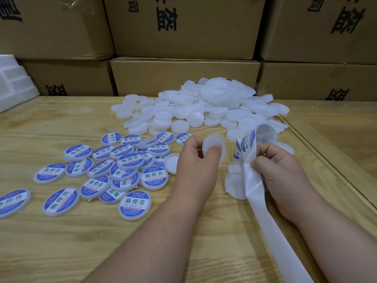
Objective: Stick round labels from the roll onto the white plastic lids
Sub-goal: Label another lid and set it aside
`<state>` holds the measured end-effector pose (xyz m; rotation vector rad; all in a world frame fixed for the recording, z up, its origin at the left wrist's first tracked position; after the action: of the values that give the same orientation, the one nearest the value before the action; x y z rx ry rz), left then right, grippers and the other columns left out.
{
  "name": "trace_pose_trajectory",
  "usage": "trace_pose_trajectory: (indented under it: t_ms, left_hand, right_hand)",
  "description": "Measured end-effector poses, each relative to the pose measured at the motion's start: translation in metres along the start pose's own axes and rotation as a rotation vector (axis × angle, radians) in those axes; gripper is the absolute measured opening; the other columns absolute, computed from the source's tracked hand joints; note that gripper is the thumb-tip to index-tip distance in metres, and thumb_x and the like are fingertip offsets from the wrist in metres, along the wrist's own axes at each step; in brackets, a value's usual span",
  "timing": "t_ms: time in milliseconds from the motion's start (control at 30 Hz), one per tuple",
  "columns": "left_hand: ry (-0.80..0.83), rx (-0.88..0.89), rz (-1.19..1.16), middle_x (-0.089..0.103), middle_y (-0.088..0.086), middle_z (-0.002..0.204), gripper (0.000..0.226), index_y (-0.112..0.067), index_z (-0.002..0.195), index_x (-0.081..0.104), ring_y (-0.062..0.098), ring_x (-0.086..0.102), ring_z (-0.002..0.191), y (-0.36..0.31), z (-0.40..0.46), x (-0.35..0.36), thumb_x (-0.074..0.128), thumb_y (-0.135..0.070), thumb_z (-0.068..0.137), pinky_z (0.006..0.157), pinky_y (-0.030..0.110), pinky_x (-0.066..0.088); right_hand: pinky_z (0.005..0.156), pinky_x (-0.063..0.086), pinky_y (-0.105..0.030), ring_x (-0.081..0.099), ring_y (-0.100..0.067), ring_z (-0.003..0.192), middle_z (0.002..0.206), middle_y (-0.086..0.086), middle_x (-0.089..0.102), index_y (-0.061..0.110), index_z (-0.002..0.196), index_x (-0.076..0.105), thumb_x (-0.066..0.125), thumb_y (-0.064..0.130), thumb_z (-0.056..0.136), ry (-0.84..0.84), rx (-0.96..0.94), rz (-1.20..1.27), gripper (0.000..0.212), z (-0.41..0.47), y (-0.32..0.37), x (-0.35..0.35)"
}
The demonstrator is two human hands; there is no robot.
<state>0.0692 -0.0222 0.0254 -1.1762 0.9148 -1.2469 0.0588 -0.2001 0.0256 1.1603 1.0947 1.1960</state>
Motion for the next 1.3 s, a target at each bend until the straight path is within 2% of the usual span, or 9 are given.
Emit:
trace_pose_trajectory:
  t_ms: [200,333,467,533,667,800,933,1067,1300]
  left_hand:
    - [-0.001,-0.012,-0.043,0.071,-0.02,0.087,0.008,-0.027,0.084,0.052,0.007,0.064,0.074,0.001,-0.001,0.003,0.048,-0.024,0.077,0.07,0.029,0.051]
    - [0.068,0.054,-0.013,0.061,-0.02,0.077,0.038,-0.048,0.102,0.054,0.0,0.054,0.063,-0.007,-0.003,0.009,0.055,-0.012,0.091,0.06,0.013,0.046]
    - [0.195,0.107,0.091,0.066,-0.028,0.093,0.022,-0.043,0.097,0.069,-0.001,0.053,0.068,-0.011,-0.008,0.021,0.074,-0.023,0.09,0.064,0.014,0.049]
    - [0.223,0.119,0.133,0.067,-0.03,0.099,0.023,-0.042,0.095,0.069,-0.001,0.051,0.064,-0.012,-0.01,0.025,0.078,-0.022,0.087,0.061,0.019,0.052]
    - [0.186,0.119,0.12,0.067,-0.027,0.097,0.024,-0.041,0.093,0.068,-0.001,0.051,0.063,-0.012,-0.009,0.021,0.079,-0.021,0.085,0.061,0.016,0.05]
    - [0.157,0.096,0.086,0.068,-0.025,0.092,0.021,-0.042,0.092,0.068,0.001,0.057,0.066,-0.009,-0.006,0.019,0.078,-0.024,0.085,0.064,0.018,0.053]
    - [0.135,0.097,0.088,0.071,-0.022,0.094,0.024,-0.045,0.092,0.066,0.009,0.069,0.088,-0.008,-0.006,0.018,0.071,-0.021,0.089,0.08,0.028,0.059]
    - [0.116,0.097,0.077,0.072,-0.021,0.093,0.021,-0.041,0.091,0.068,0.001,0.068,0.085,-0.008,-0.004,0.016,0.071,-0.021,0.09,0.072,0.014,0.054]
    - [0.143,0.068,0.032,0.071,-0.024,0.09,0.021,-0.04,0.094,0.068,0.007,0.069,0.08,-0.009,-0.006,0.018,0.08,-0.025,0.085,0.065,0.011,0.052]
  right_hand:
    - [0.049,0.042,-0.021,0.048,-0.017,0.059,0.073,-0.009,0.054,0.016,0.083,0.066,0.053,0.013,0.068,0.017,-0.011,-0.025,0.02,-0.005,0.006,0.006]
    - [0.058,0.039,-0.032,0.044,-0.025,0.07,0.078,-0.014,0.051,0.019,0.092,0.068,0.051,0.014,0.07,0.053,-0.008,-0.053,0.029,-0.006,0.005,0.008]
    - [0.071,0.049,-0.04,0.061,-0.03,0.078,0.094,-0.037,0.061,0.021,0.094,0.073,0.054,0.014,0.072,0.091,-0.047,-0.079,0.03,-0.008,0.011,0.013]
    - [0.072,0.052,-0.038,0.065,-0.028,0.081,0.101,-0.034,0.064,0.021,0.095,0.074,0.058,0.017,0.074,0.094,-0.044,-0.083,0.027,-0.008,0.01,0.013]
    - [0.057,0.05,-0.017,0.061,-0.015,0.07,0.083,-0.019,0.065,0.027,0.085,0.076,0.06,0.022,0.07,0.044,-0.042,-0.093,0.023,-0.009,0.009,0.011]
    - [0.063,0.049,-0.027,0.059,-0.019,0.073,0.093,-0.031,0.062,0.028,0.088,0.077,0.059,0.017,0.077,0.066,-0.029,-0.134,0.023,-0.01,0.008,0.013]
    - [0.071,0.045,-0.037,0.057,-0.024,0.076,0.089,-0.034,0.06,0.022,0.092,0.076,0.055,0.015,0.075,0.07,0.004,-0.103,0.028,-0.01,0.004,0.012]
    - [0.071,0.042,-0.038,0.052,-0.025,0.076,0.083,-0.025,0.057,0.019,0.095,0.075,0.053,0.017,0.072,0.087,0.025,-0.084,0.031,-0.01,0.002,0.013]
    - [0.061,0.053,-0.029,0.066,-0.021,0.073,0.085,-0.014,0.071,0.026,0.094,0.079,0.054,0.014,0.071,0.148,0.004,0.004,0.036,-0.011,0.007,0.016]
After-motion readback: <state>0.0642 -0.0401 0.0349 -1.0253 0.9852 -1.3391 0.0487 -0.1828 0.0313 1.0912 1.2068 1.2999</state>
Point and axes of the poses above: each hand's wrist, its own z-axis towards the middle knuckle, its own x-axis out of the palm, y = z × x, the point moved 8 cm from there along z, towards the middle knuckle
